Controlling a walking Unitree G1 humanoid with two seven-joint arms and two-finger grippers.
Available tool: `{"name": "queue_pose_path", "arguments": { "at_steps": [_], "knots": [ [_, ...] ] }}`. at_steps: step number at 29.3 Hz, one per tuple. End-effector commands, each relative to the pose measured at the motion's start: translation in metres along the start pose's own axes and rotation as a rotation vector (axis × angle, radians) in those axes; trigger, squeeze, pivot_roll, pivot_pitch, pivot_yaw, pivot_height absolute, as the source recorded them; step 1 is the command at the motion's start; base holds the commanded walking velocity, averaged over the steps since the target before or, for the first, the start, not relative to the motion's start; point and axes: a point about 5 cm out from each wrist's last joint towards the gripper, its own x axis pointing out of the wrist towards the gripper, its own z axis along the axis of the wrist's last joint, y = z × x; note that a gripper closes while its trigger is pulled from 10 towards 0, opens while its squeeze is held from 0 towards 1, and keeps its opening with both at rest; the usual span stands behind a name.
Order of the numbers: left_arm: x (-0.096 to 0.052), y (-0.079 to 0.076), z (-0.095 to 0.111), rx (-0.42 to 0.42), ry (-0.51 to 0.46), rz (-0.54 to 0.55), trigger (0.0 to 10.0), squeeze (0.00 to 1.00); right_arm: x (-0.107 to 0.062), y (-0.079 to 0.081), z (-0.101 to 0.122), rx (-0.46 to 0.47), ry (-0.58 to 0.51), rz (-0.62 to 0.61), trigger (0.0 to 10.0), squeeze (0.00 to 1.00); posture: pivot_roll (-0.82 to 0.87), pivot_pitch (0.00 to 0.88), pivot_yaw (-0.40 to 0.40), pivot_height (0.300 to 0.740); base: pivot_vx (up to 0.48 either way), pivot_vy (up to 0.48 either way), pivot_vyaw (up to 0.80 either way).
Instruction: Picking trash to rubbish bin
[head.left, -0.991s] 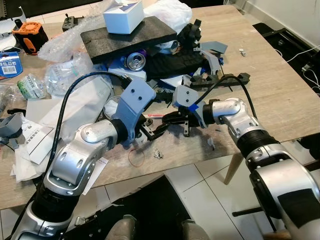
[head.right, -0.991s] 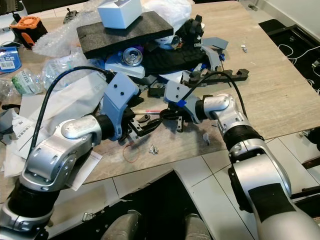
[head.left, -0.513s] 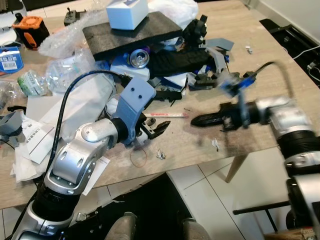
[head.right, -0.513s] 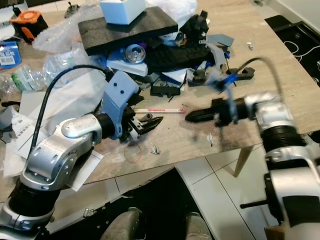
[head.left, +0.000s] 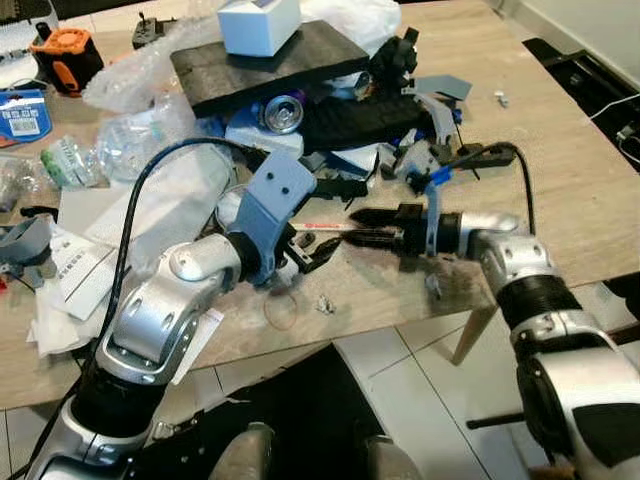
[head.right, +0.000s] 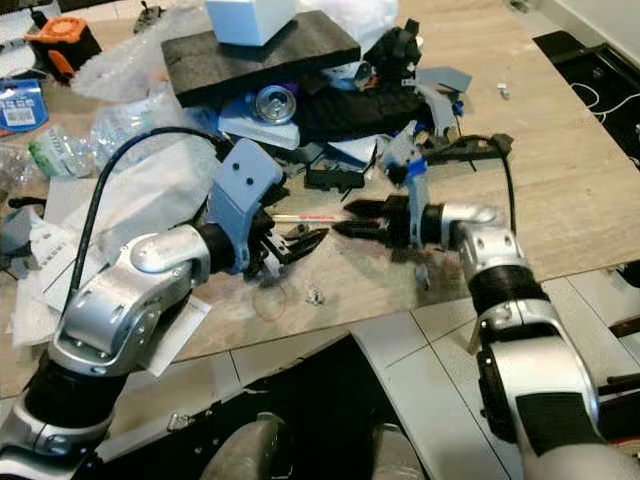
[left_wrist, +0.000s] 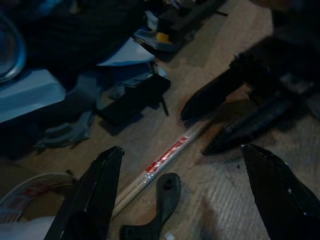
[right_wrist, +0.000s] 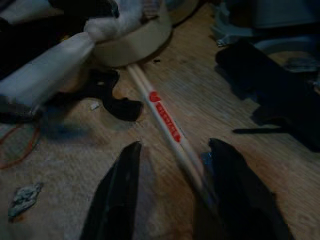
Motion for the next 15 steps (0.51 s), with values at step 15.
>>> {"name": "queue_pose_path", "arguments": {
  "at_steps": [15],
  "knots": [
    [-0.001,-0.002,0.000,-0.003,0.000,0.004,10.0,0.00,0.015,0.002,-0.010,-0.107,-0.015,-0.093,10.0,1.00,0.10,0.331,0.009,0.740,0.000,0.000,0.00]
  ]
}}
